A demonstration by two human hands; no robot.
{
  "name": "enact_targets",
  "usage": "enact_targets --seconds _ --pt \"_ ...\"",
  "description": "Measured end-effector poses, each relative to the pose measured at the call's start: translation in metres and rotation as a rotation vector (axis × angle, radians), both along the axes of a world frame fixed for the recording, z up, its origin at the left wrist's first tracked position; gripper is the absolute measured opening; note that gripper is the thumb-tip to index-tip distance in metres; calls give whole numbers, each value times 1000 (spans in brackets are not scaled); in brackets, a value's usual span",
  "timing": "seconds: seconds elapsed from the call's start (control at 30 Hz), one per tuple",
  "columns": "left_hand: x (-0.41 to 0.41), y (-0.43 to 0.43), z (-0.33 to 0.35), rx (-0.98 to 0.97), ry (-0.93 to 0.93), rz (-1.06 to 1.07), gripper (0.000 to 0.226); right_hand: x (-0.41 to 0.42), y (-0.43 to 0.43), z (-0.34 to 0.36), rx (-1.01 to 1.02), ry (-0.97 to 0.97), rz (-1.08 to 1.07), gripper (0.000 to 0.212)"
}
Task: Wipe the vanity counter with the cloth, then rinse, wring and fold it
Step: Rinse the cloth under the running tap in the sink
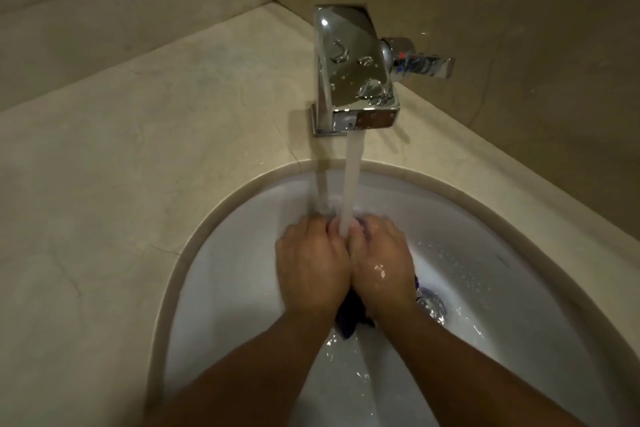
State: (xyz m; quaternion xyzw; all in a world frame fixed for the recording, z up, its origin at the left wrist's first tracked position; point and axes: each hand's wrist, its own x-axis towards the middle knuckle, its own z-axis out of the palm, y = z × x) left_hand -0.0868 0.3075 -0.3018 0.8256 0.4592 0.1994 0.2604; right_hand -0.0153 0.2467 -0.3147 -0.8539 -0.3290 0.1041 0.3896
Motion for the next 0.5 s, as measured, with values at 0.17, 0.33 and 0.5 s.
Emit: enact_targets --seconds 0.17,0.33,0.5 --pt "-10 7 42 -26 -471 -54 29 -13 -7 43 418 81 -88 20" --pt "-15 6 30 4 -276 -79 26 -25 -6 33 442 299 -264 27" --pt "-15 4 -1 201 -88 -122 32 -22 -3 -5 185 105 -278 32"
